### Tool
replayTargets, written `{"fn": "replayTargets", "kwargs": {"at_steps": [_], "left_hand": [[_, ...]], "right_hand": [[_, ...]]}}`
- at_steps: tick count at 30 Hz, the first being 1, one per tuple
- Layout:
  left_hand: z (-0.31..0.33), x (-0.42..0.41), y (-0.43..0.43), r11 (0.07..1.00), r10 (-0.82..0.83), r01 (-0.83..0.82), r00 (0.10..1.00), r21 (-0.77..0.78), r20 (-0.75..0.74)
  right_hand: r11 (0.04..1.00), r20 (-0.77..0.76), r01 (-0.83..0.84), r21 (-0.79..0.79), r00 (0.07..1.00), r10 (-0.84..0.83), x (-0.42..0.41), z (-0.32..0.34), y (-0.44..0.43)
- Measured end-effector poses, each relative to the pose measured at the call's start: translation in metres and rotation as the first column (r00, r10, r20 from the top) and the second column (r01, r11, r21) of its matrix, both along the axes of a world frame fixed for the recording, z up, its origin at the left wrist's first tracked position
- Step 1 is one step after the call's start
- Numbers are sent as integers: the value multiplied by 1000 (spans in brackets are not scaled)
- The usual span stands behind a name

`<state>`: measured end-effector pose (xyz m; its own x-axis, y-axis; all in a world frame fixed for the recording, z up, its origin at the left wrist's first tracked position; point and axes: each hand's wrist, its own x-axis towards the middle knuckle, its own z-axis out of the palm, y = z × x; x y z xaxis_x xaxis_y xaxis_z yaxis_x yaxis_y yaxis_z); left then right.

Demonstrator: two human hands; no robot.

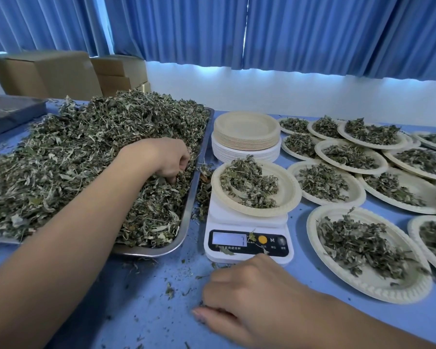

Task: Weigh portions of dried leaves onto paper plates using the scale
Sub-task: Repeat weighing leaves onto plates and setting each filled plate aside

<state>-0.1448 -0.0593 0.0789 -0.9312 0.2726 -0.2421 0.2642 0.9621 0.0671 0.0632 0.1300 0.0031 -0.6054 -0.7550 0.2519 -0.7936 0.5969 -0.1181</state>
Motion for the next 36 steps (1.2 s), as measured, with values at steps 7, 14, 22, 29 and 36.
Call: {"fn": "replayTargets", "kwargs": {"at_steps": [7, 14, 22, 29, 36], "left_hand": [[16, 11, 10, 977, -40, 78, 981, 198, -189], [6, 26, 46, 898, -170, 247, 958, 365, -230], [-15, 28, 60, 953, -129, 180, 968, 244, -213], [-12, 29, 68, 950, -8, 93, 961, 297, -277], [23, 30, 134, 898, -31, 159, 953, 410, -301]], "right_hand": [[1000, 49, -13, -7, 999, 13, 0, 2, 2], [870, -103, 236, -434, 946, -308, -18, 26, 29], [473, 66, 879, -54, 476, -877, -87, 62, 82], [499, 238, 866, 32, 479, -845, -119, 60, 90], [456, 175, 887, -71, 461, -870, -112, 104, 163]]}}
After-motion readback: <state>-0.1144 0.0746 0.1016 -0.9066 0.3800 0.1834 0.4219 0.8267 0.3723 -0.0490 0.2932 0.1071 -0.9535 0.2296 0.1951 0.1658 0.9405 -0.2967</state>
